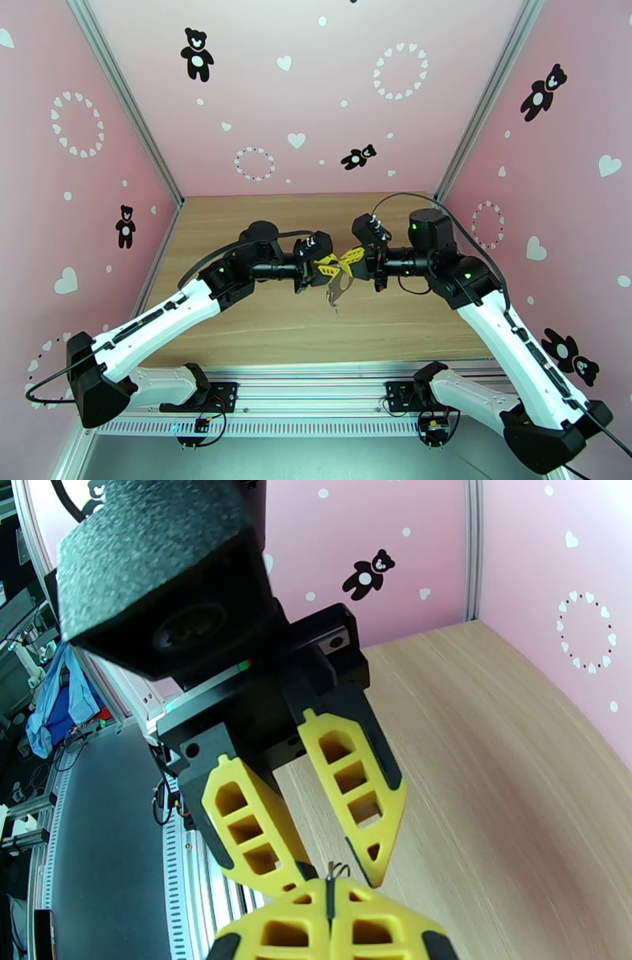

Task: Remove the keys from the keyring

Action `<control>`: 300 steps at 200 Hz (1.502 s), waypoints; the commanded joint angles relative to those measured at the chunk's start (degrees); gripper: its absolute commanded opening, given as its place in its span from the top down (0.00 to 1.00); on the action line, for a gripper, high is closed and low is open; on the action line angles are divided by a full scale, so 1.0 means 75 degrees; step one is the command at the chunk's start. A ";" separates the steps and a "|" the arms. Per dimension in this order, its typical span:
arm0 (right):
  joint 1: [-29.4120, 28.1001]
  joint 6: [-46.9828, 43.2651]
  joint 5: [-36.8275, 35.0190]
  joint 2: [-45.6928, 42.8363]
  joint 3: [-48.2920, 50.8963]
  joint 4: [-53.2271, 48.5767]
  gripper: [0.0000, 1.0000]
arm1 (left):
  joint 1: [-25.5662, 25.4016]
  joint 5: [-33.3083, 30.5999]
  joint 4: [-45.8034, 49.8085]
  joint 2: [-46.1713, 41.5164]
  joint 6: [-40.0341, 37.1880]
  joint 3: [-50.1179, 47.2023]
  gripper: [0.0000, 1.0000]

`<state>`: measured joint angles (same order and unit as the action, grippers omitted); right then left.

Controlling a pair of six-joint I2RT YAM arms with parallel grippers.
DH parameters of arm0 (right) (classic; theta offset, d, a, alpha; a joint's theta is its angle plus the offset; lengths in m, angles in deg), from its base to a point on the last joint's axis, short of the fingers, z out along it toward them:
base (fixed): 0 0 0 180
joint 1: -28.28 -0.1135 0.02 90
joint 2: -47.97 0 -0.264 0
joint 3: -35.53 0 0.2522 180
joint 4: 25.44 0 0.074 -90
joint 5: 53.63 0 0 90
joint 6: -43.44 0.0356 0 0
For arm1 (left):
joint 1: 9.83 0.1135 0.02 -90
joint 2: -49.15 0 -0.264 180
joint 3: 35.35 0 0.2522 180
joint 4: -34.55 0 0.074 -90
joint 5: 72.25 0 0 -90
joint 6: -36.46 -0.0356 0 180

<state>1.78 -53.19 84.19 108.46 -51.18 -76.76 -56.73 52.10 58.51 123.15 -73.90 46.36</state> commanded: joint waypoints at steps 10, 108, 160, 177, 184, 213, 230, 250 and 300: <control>-0.0005 -0.0123 0.0098 -0.0009 -0.0270 0.0085 1.00 | 0.0053 0.0368 0.0387 0.0070 -0.0180 0.0213 0.83; -0.0003 -0.0248 -0.0300 -0.0177 -0.0175 0.0046 1.00 | 0.0247 0.0494 0.0483 -0.0043 -0.0119 0.0187 1.00; 0.0017 -0.0276 -0.0661 -0.0449 0.0172 0.0104 1.00 | 0.0413 0.0480 -0.0094 -0.0514 0.0261 -0.0235 1.00; 0.0016 -0.0249 -0.0843 -0.0525 0.0260 0.0109 1.00 | 0.0440 0.0413 -0.0358 -0.0682 0.0398 -0.0411 1.00; 0.0027 -0.0243 -0.0867 -0.0561 0.0300 0.0120 1.00 | 0.0458 0.0424 -0.0444 -0.0741 0.0424 -0.0475 1.00; 0.0030 -0.0205 -0.0933 -0.0636 0.0409 0.0173 1.00 | 0.0487 0.0421 -0.0703 -0.0831 0.0592 -0.0591 1.00; 0.0027 -0.0159 -0.0619 -0.0585 0.0407 0.0272 1.00 | 0.0487 0.0496 -0.0951 -0.0806 0.0759 -0.0621 1.00; 0.0026 -0.0219 -0.0601 -0.0488 0.0220 0.0109 1.00 | 0.0487 0.0714 -0.0865 -0.0761 0.0663 -0.0563 1.00; 0.0026 -0.1397 -0.0514 -0.0100 -0.0804 -0.1147 0.71 | 0.0487 0.1166 -0.0070 -0.0591 0.0130 -0.0188 1.00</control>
<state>1.89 -57.60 79.38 106.25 -52.84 -79.54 -53.41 57.34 55.32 118.16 -70.64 42.33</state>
